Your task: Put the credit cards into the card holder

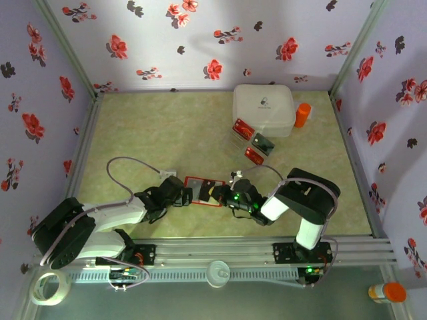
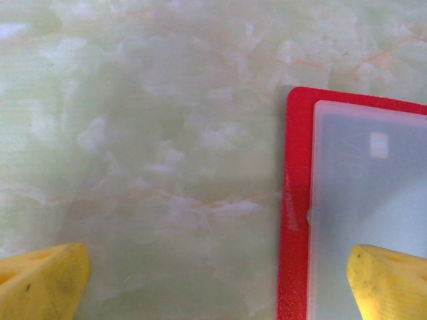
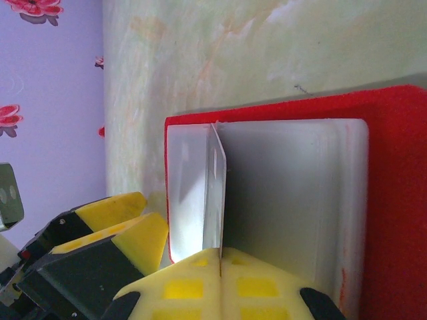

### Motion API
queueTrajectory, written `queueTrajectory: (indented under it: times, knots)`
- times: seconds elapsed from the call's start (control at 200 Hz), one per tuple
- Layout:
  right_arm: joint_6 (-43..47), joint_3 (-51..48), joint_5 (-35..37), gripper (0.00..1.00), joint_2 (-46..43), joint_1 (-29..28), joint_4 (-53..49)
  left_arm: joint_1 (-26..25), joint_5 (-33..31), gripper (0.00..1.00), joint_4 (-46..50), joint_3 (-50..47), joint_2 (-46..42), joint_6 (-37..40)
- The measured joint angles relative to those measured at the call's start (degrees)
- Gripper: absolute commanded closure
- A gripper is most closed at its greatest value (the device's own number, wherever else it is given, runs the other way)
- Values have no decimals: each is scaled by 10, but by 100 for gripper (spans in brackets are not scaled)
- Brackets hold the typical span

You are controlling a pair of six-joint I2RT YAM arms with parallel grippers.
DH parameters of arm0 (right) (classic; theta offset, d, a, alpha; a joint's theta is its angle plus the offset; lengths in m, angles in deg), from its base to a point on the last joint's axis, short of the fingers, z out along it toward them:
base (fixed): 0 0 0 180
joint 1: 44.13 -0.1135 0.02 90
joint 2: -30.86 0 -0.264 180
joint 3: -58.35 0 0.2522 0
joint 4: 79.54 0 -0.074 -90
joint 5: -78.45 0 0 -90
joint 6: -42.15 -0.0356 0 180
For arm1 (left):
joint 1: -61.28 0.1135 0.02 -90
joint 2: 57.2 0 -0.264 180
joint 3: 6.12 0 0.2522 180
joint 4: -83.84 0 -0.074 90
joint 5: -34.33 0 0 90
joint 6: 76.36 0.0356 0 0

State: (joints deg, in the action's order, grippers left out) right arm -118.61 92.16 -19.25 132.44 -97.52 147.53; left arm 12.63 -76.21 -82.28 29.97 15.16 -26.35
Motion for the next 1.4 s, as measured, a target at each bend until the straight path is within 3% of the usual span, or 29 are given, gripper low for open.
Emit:
queueTrajectory:
  times: [1.19, 1.4]
  knots:
    - [-15, 35, -30, 100, 4, -2, -52, 0, -2, 0, -6, -3, 0, 0]
    - [-12, 45, -44, 68, -3, -1, -59, 0, -3, 0, -6, -3, 0, 0]
